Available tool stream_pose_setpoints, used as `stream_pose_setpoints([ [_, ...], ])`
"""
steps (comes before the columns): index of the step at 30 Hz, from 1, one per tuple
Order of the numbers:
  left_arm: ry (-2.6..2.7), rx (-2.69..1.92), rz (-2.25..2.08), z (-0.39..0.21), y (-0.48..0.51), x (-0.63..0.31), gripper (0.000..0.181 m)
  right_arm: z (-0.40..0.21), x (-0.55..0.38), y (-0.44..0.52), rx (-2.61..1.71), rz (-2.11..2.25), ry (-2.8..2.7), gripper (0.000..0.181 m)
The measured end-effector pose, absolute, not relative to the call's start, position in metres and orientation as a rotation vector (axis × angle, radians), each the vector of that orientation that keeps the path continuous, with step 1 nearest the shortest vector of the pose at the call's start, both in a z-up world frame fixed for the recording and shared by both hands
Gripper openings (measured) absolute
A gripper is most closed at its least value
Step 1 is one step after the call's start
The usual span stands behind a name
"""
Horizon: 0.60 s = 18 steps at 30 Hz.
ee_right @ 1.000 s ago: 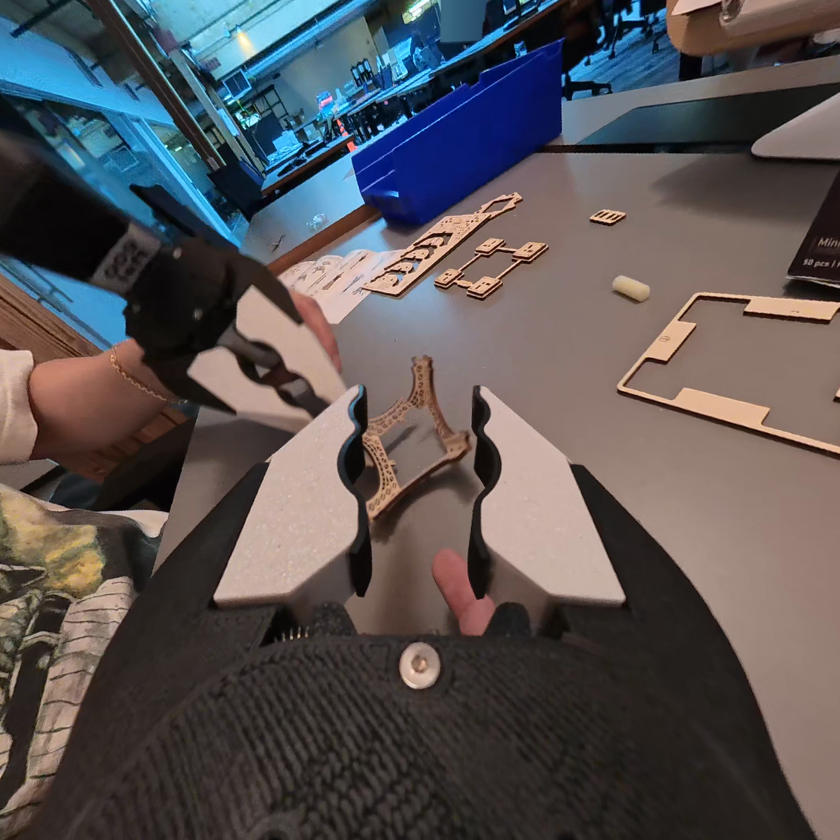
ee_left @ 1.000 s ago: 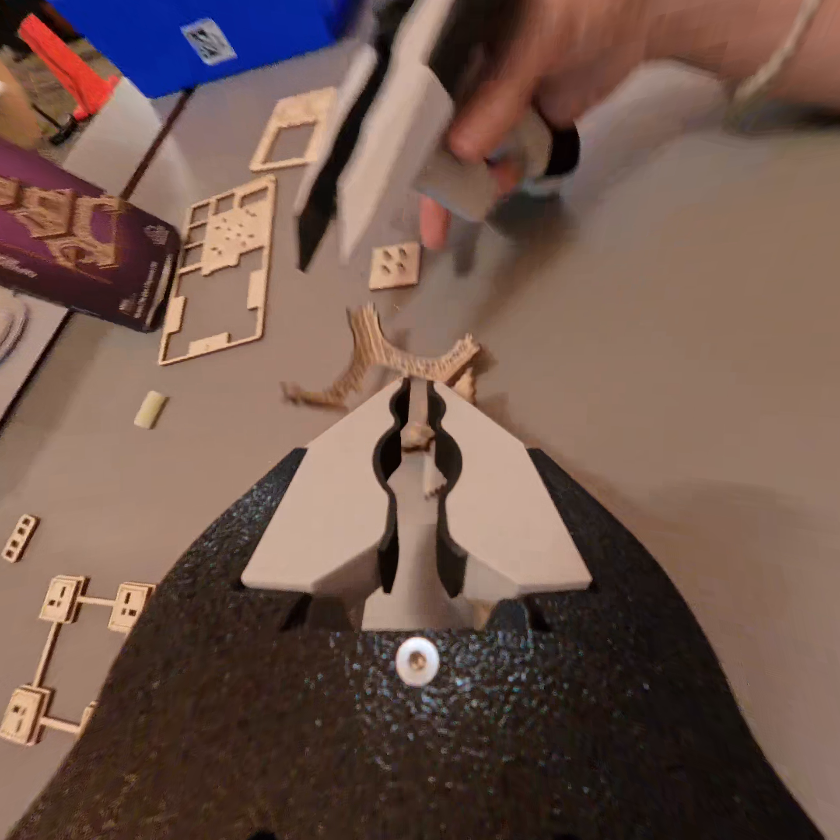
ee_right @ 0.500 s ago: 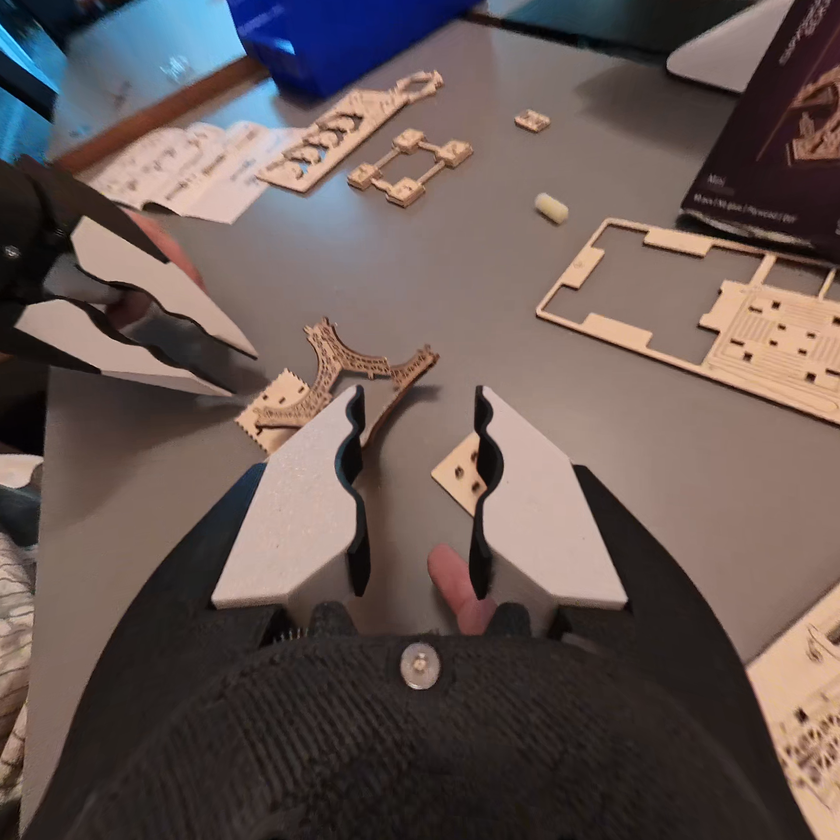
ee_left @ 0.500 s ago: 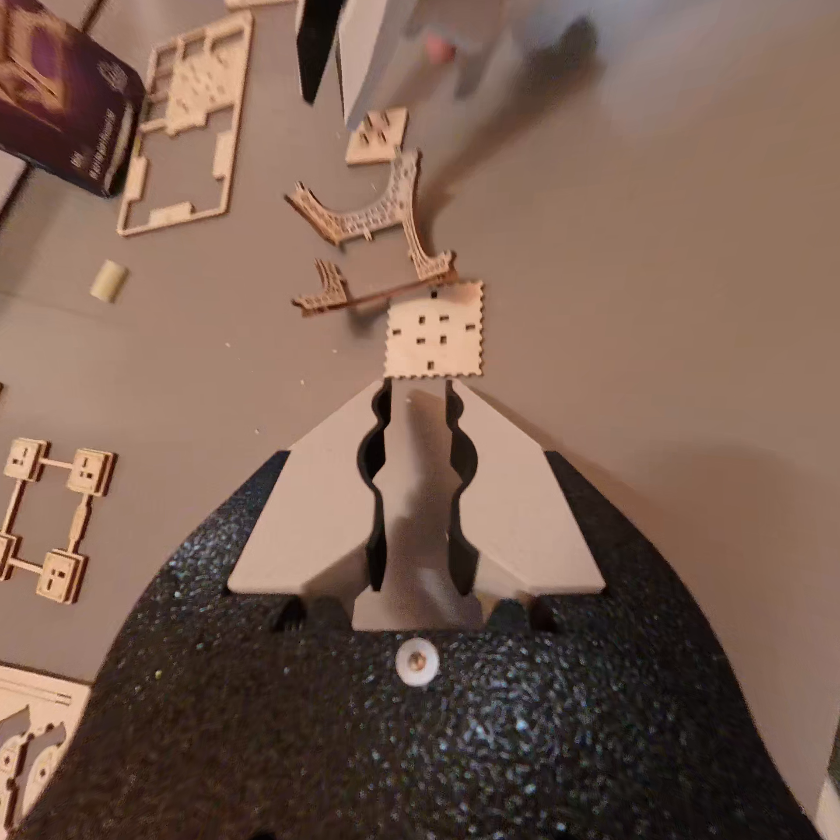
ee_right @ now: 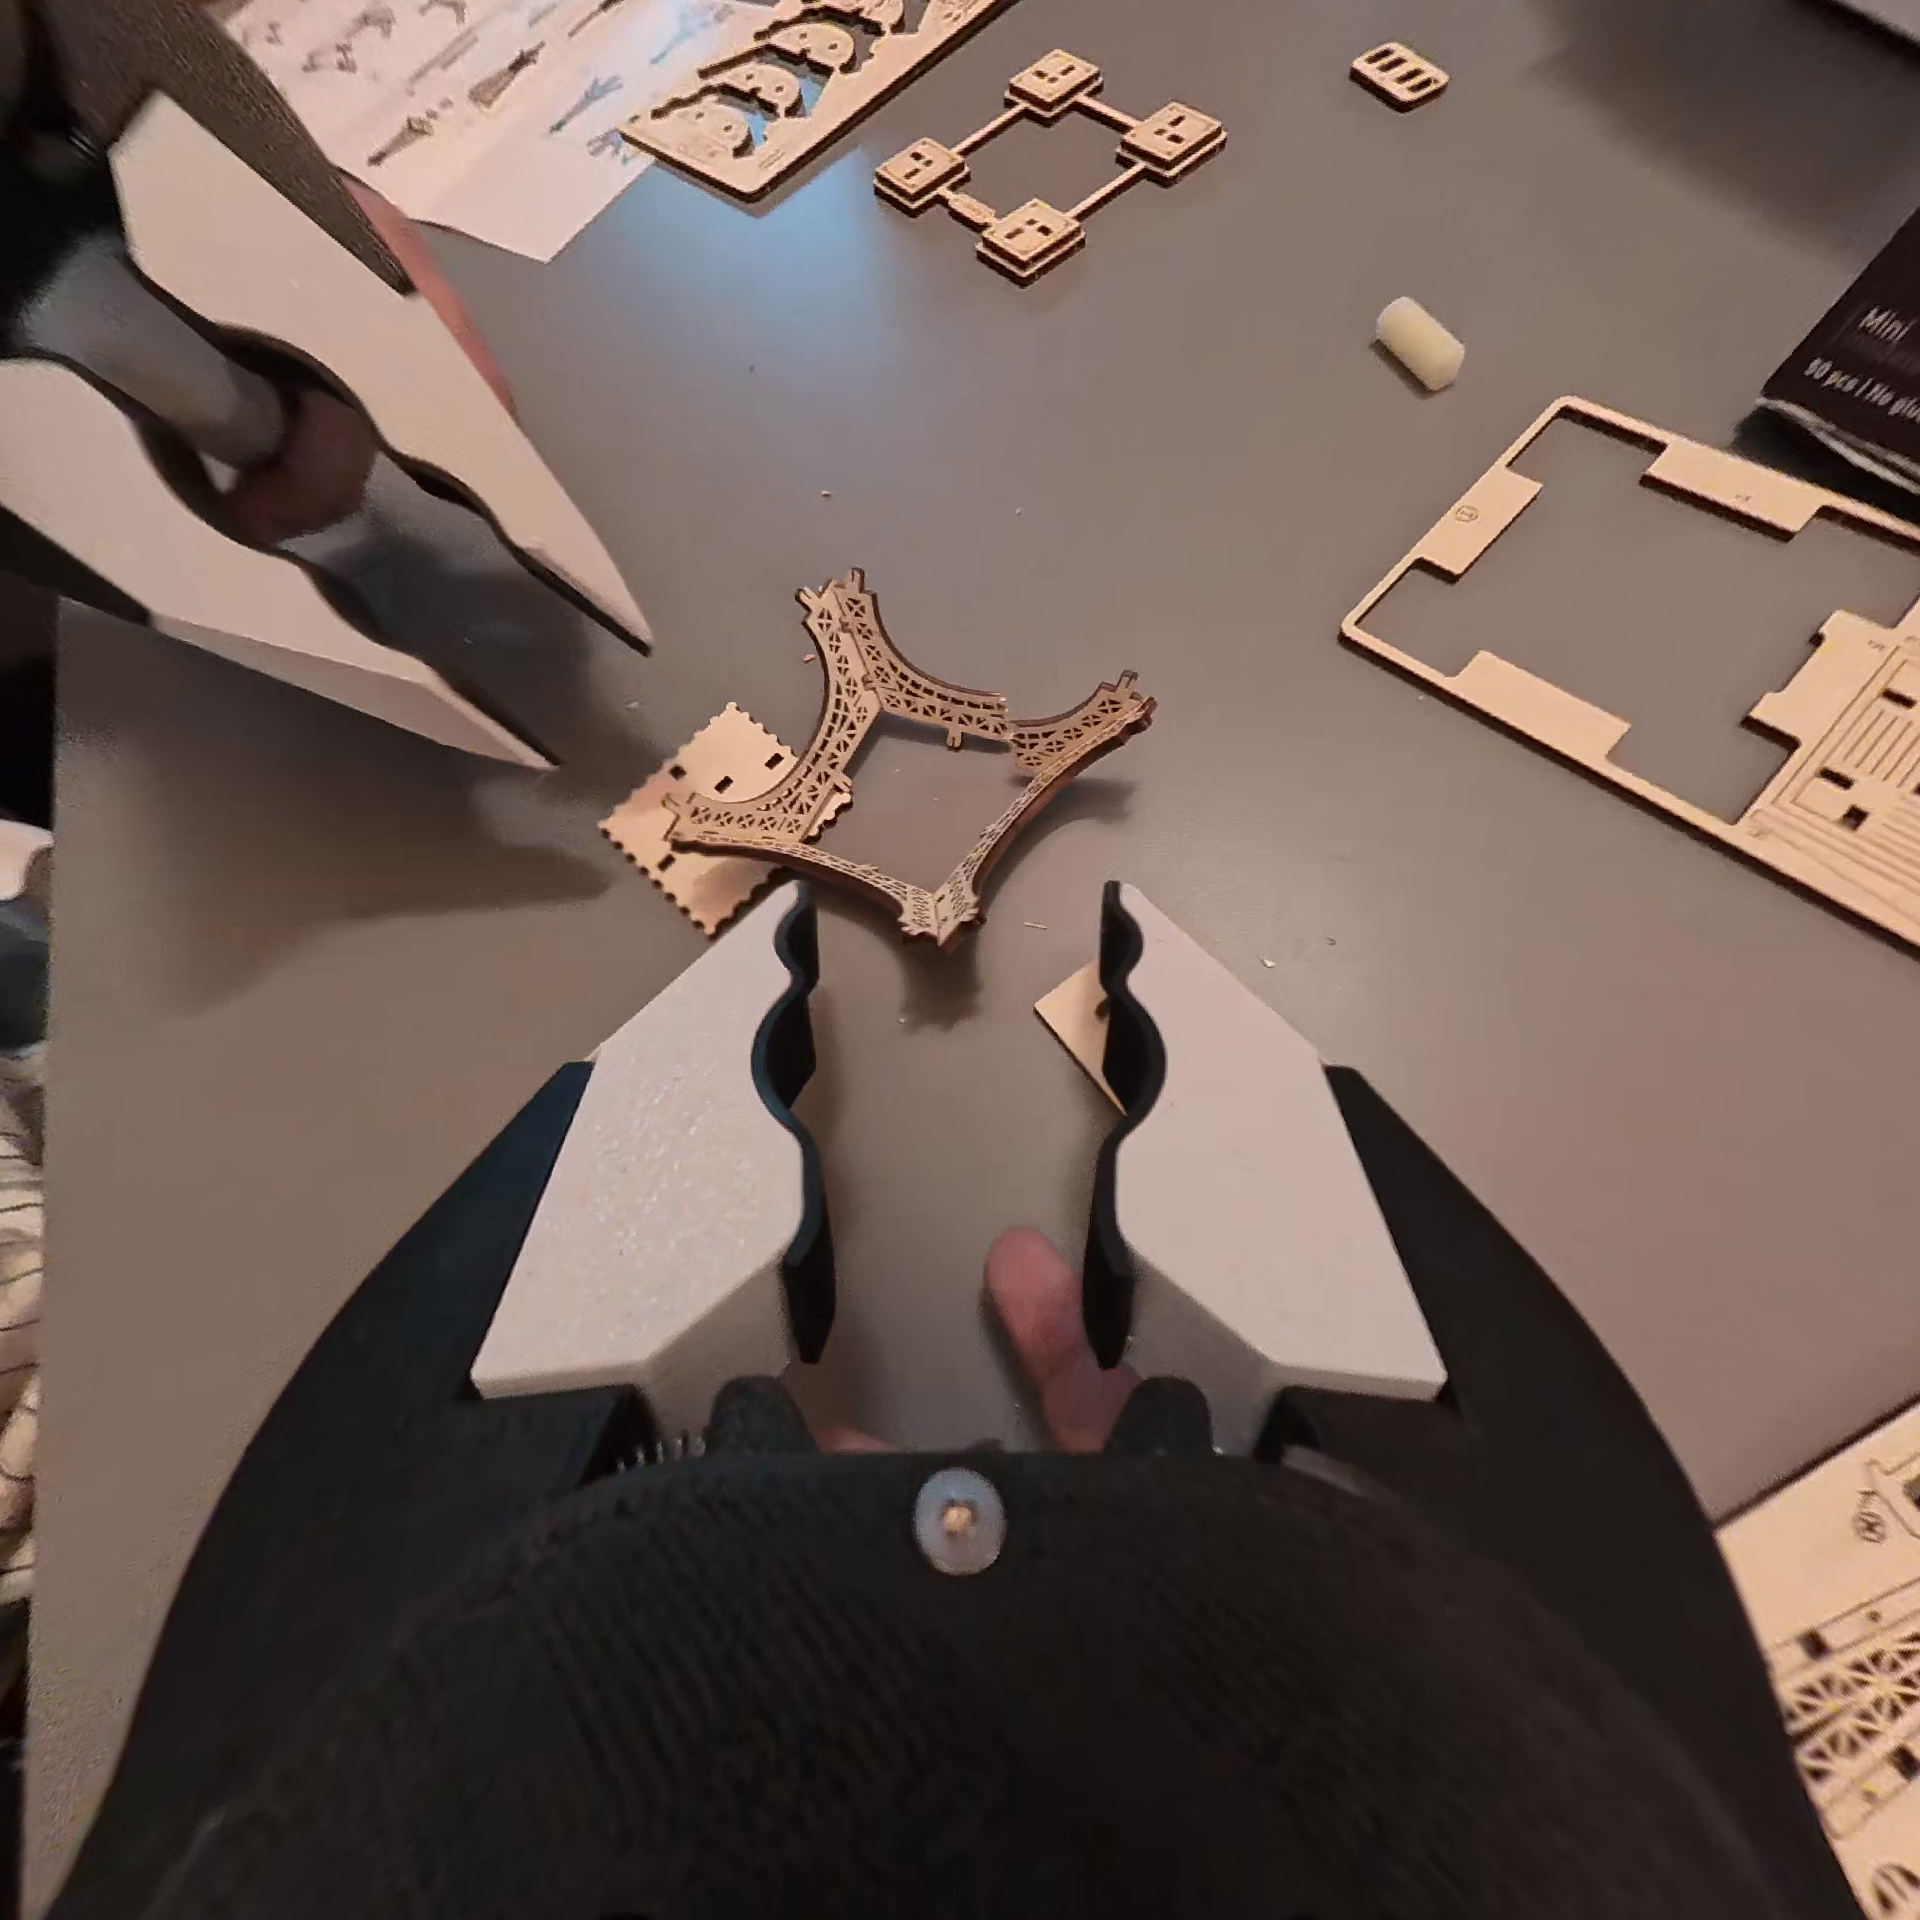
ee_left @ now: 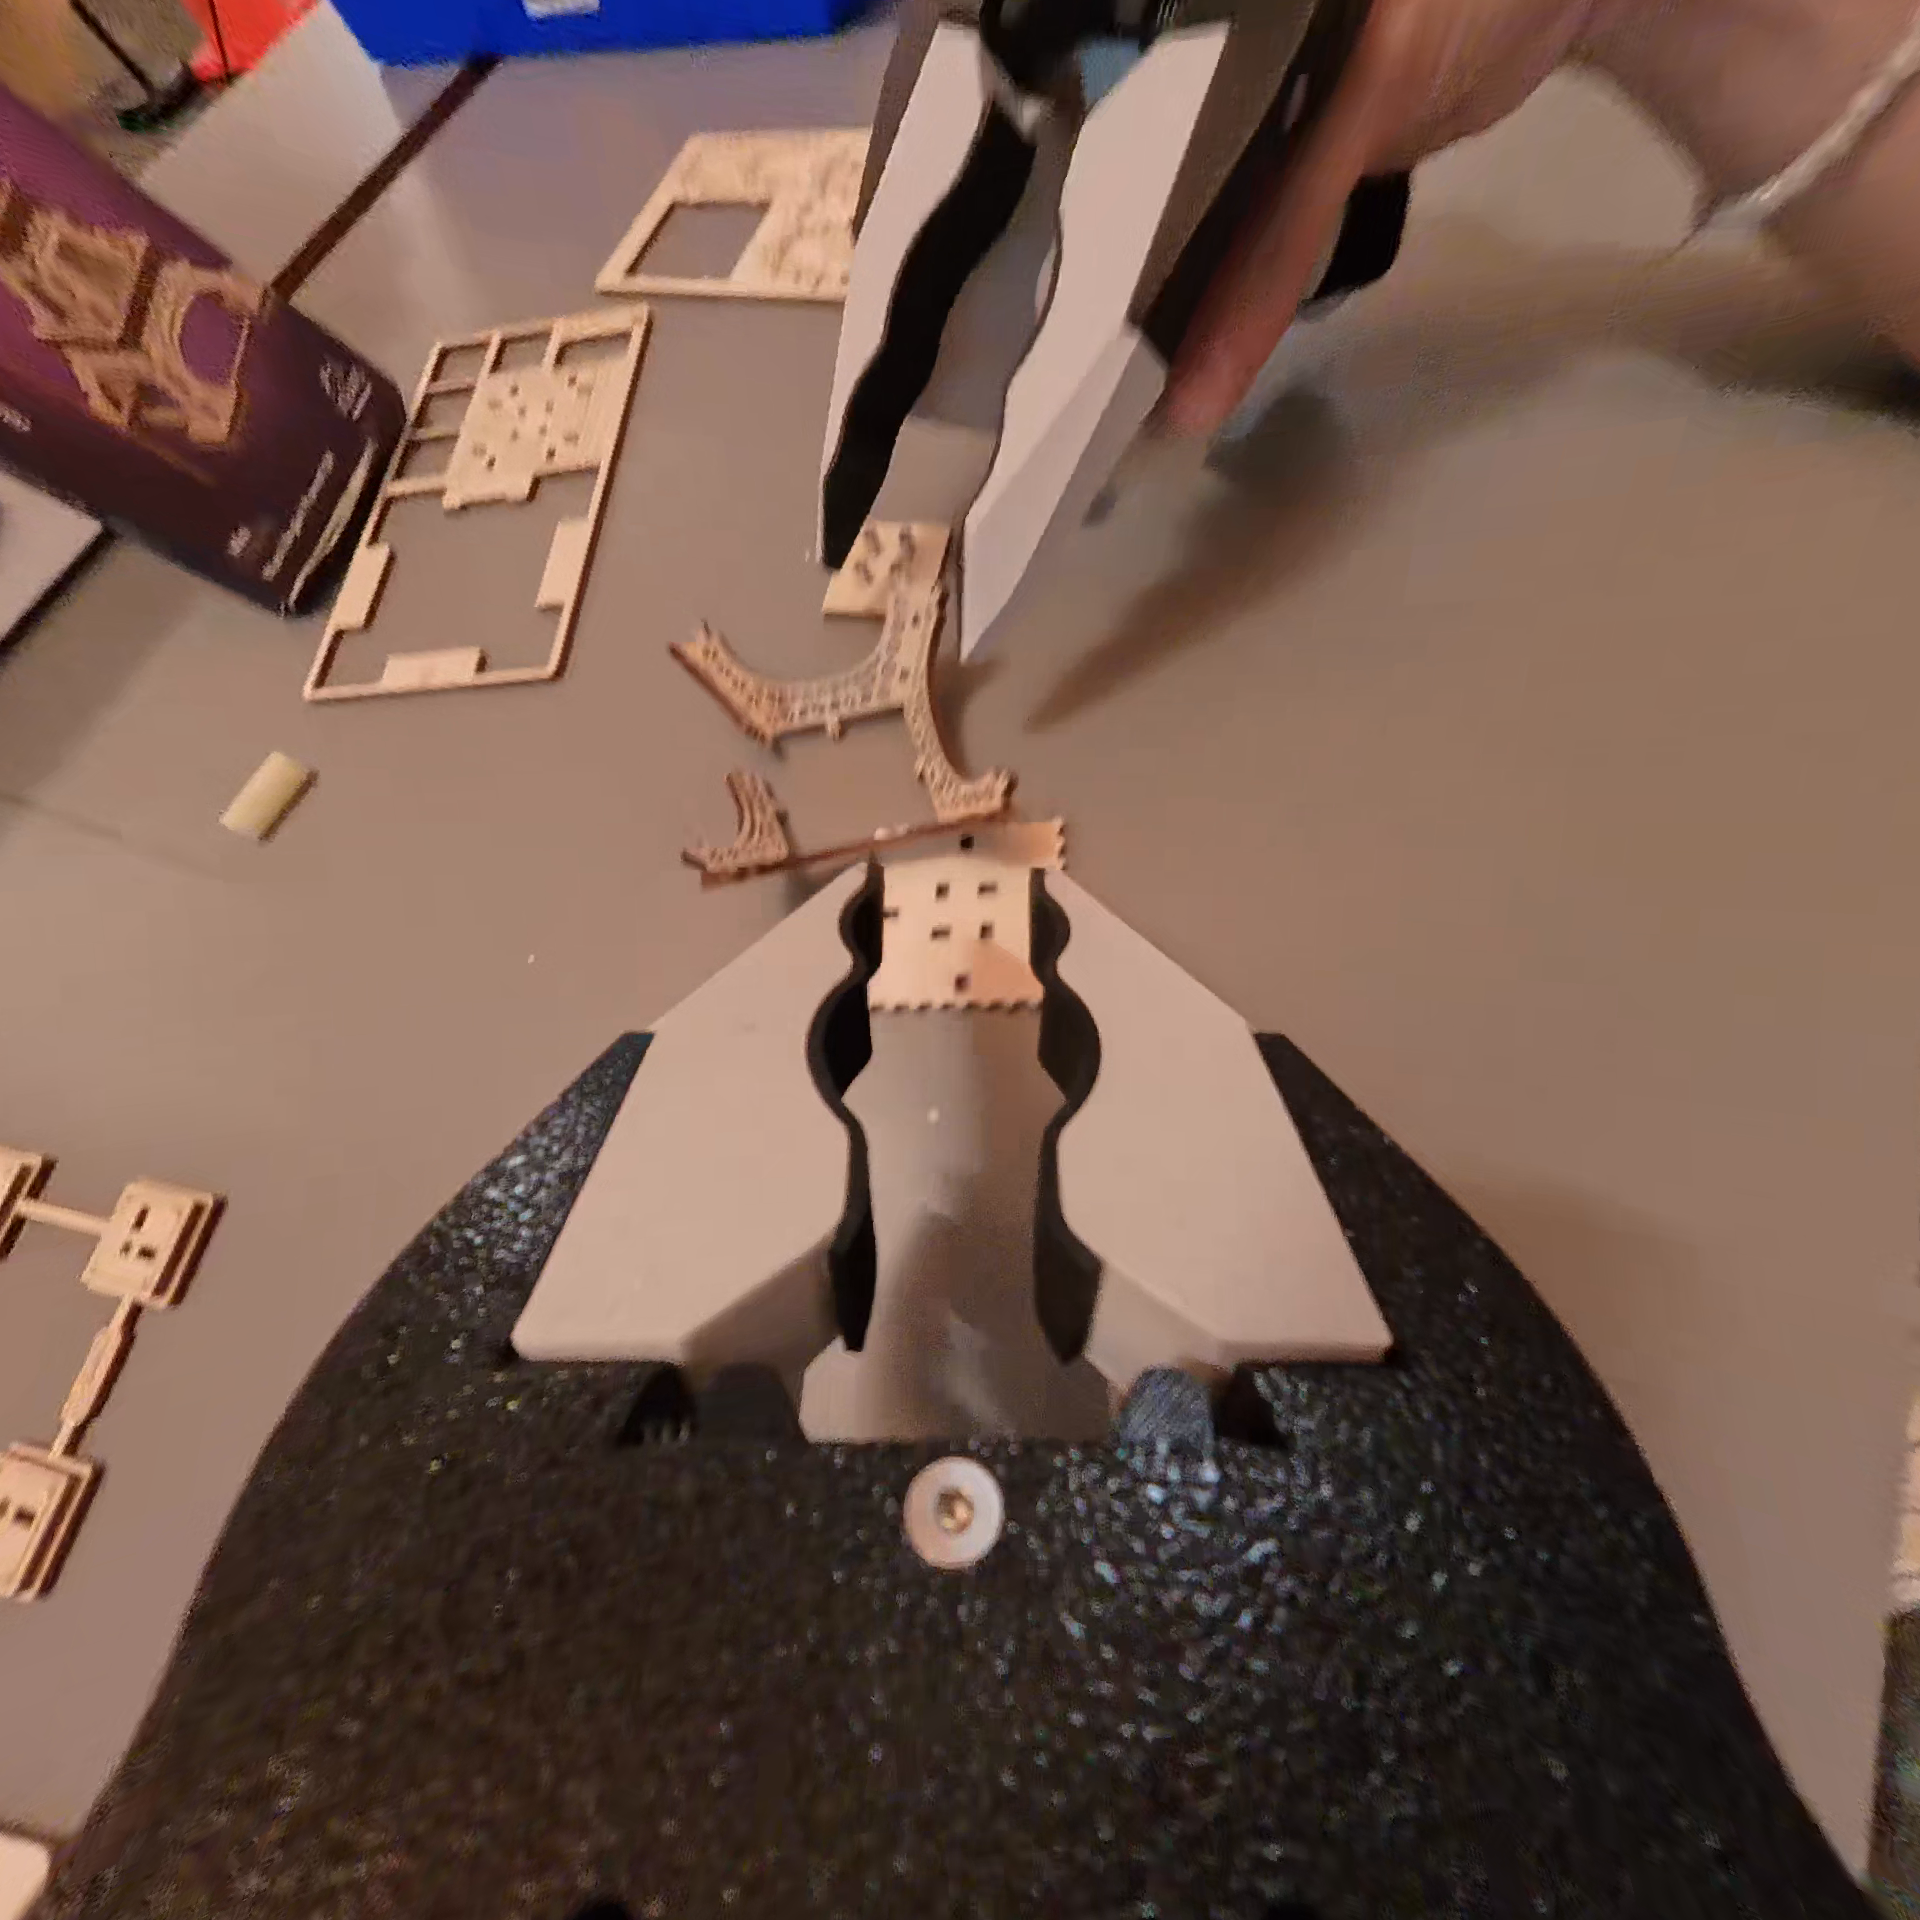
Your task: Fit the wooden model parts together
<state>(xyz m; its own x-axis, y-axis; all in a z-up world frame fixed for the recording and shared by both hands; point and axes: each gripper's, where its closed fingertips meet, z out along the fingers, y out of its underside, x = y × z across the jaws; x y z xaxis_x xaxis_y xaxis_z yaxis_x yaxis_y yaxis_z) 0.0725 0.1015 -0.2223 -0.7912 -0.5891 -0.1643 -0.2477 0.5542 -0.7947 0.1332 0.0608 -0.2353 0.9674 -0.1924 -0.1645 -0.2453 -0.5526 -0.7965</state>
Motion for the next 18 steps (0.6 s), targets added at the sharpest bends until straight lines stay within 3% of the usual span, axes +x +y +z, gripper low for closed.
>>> stream_pose_setpoints([
  [6,2.383,-0.624,-0.998,-0.23,0.073,0.079,0.032,-0.238,0.128,0.063,-2.185,0.092,0.281,0.049],
  [12,2.358,-0.648,-0.894,-0.245,0.079,0.089,0.012,-0.232,0.128,0.061,-2.143,0.112,0.275,0.047],
  [18,2.295,-0.403,-0.815,-0.235,0.089,0.091,0.01,-0.229,0.126,0.059,-2.128,0.13,0.258,0.047],
])
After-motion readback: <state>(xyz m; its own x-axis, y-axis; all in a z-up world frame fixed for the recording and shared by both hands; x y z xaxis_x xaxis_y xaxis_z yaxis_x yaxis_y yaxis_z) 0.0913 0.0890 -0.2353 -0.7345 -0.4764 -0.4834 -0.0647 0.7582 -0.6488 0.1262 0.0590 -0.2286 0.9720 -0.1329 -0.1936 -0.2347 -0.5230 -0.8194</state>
